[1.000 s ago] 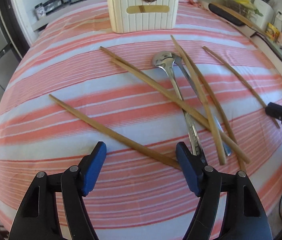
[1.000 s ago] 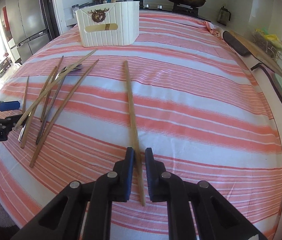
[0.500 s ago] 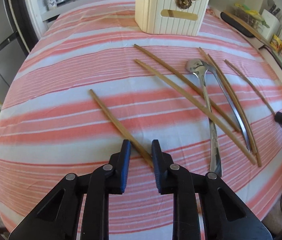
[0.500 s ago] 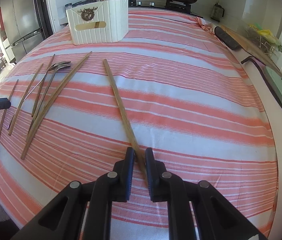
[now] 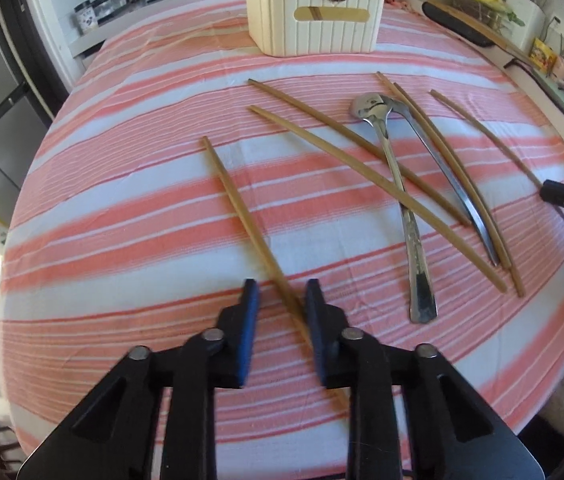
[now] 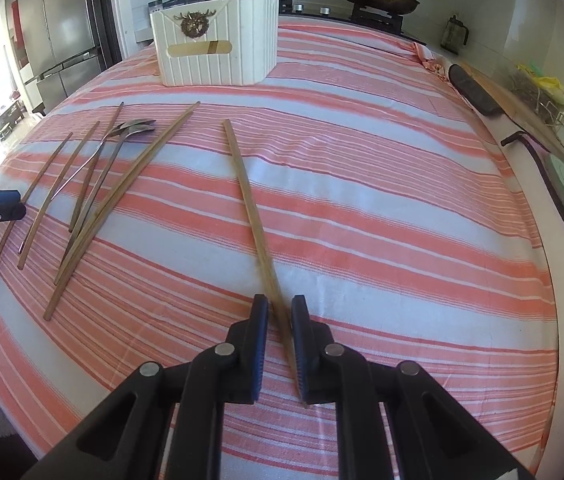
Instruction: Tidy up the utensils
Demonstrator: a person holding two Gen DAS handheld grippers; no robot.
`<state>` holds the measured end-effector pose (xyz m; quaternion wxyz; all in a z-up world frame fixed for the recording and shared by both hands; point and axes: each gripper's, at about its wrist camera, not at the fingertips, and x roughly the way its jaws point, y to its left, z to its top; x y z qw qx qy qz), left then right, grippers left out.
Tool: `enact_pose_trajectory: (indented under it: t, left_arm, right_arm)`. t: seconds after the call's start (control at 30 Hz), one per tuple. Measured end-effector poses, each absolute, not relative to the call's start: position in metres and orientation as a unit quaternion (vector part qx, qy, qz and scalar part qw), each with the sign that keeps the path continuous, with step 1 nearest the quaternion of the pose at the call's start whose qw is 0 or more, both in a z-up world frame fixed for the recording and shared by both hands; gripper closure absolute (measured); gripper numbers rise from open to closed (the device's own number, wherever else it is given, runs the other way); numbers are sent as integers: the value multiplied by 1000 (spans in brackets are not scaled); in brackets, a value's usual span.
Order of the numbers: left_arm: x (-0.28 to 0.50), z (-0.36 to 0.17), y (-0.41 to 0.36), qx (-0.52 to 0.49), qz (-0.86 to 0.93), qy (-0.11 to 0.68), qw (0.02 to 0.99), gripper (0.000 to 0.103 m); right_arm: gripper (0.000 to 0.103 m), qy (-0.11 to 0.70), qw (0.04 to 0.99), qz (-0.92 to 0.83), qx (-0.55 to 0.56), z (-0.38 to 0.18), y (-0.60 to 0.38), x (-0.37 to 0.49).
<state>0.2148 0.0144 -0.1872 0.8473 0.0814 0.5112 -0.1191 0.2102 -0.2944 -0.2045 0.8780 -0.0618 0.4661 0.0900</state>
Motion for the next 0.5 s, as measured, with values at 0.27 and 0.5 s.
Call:
enact_pose_trajectory:
  t: [0.27, 0.5]
  left_arm:
    - [217, -181, 39, 90, -117, 523, 839, 83]
    - [254, -169, 55, 63, -142, 538, 828, 45]
  right_arm:
    - [93, 510, 854, 79, -69, -201, -311, 205]
    - [71, 534, 836, 122, -37, -186, -316, 224]
